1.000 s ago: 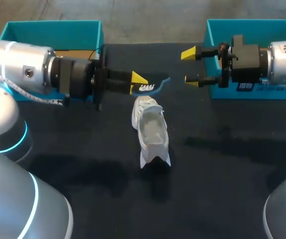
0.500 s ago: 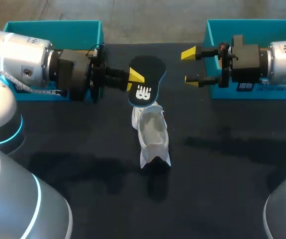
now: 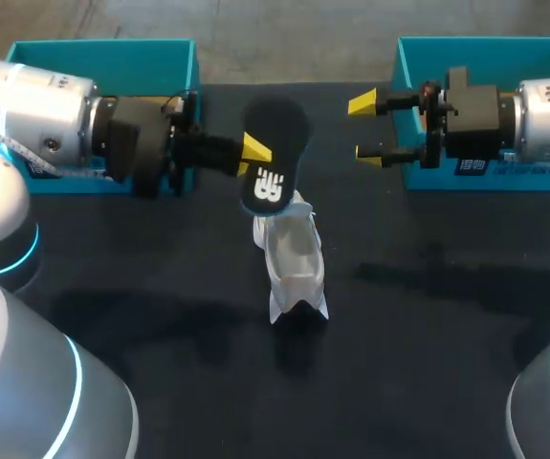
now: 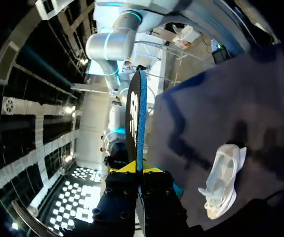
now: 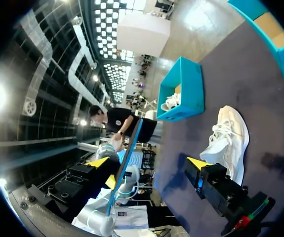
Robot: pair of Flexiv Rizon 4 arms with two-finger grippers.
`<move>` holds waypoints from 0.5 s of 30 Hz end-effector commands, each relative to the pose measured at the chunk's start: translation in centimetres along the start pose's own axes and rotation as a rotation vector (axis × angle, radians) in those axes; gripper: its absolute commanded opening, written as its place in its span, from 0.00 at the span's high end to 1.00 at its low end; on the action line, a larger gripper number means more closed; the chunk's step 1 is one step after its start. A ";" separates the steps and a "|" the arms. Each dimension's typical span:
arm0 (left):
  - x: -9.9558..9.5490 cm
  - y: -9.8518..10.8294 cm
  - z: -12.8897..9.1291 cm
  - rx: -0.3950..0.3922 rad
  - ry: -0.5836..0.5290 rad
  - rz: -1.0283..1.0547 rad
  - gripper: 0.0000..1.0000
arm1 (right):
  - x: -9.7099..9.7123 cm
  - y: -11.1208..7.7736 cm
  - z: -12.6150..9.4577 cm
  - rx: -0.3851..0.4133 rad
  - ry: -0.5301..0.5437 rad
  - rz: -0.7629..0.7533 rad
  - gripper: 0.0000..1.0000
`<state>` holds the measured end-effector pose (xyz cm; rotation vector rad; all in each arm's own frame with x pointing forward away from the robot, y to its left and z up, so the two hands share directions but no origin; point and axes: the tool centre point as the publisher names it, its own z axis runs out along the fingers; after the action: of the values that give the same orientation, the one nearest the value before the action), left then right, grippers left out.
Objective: Take the shoe out of the shoebox, open the shoe tongue, remove and reinsert the insole, then place the shoe into the shoebox
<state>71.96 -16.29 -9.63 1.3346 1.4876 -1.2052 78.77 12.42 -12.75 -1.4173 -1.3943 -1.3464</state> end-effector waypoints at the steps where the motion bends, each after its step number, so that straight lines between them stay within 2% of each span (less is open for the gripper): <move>1: 1.3 1.3 -0.1 0.003 -0.009 0.076 1.00 | 0.0 -0.1 0.2 -0.003 -0.002 0.001 0.00; 10: 3.3 2.5 1.6 0.042 0.007 0.193 1.00 | 0.0 -0.1 0.2 -0.003 -0.002 0.001 0.00; 15: 3.5 3.0 2.7 0.018 -0.002 0.245 1.00 | 0.2 -0.5 1.4 0.038 0.011 0.008 0.00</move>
<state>73.80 -16.81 -13.67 1.4875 1.2819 -1.0615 77.98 13.11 -12.77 -1.3921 -1.3971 -1.3225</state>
